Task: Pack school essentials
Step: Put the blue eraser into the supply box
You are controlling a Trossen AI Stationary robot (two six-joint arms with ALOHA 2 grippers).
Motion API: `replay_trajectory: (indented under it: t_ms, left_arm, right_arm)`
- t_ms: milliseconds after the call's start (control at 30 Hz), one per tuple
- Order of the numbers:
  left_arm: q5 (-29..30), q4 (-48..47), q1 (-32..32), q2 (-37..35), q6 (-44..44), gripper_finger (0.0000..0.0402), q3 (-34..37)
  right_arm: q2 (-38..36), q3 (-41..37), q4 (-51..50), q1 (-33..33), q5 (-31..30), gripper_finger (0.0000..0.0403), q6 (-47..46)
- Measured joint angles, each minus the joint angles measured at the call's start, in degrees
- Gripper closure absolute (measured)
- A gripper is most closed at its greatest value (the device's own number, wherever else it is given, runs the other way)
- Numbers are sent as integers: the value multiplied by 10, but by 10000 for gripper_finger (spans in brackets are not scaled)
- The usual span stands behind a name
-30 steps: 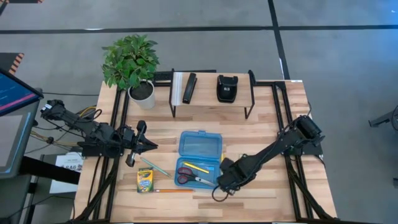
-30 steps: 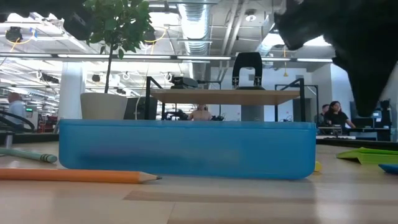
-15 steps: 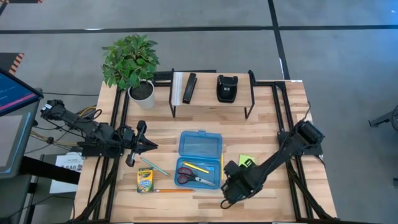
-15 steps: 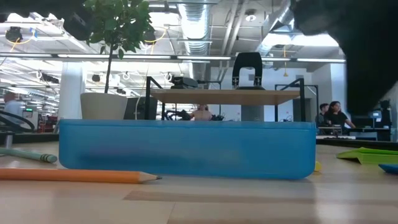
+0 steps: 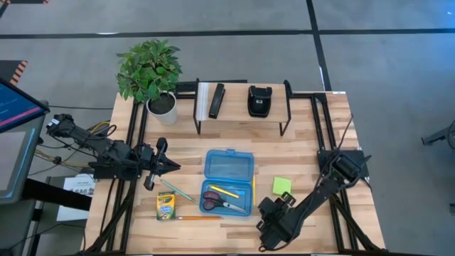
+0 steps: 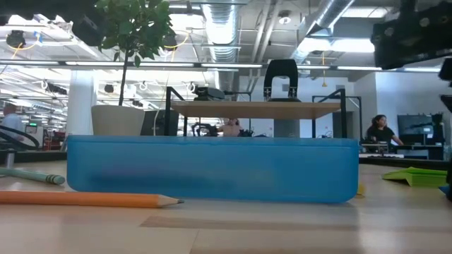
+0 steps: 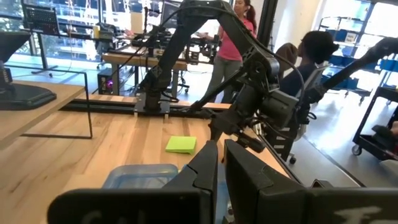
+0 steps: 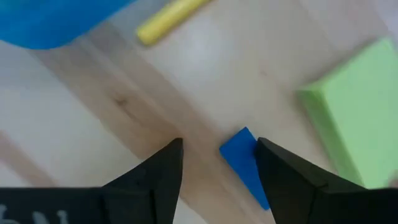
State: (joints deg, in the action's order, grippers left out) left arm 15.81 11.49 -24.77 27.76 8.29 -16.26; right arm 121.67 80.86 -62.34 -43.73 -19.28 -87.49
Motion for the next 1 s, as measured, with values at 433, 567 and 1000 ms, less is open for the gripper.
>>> replay_trajectory:
  t_ms: [433, 567, 1000]
  left_arm:
    - [0, 0, 0, 0, -12, 386, 0]
    - [0, 0, 0, 0, -12, 386, 0]
    - [0, 0, 0, 0, -14, 386, 0]
  right_arm:
    - [-9, -4, -44, 4, 12, 228, -25]
    - [-9, -5, -45, 4, 15, 245, -6]
    - [-10, 1, -26, 21, 35, 392, 100]
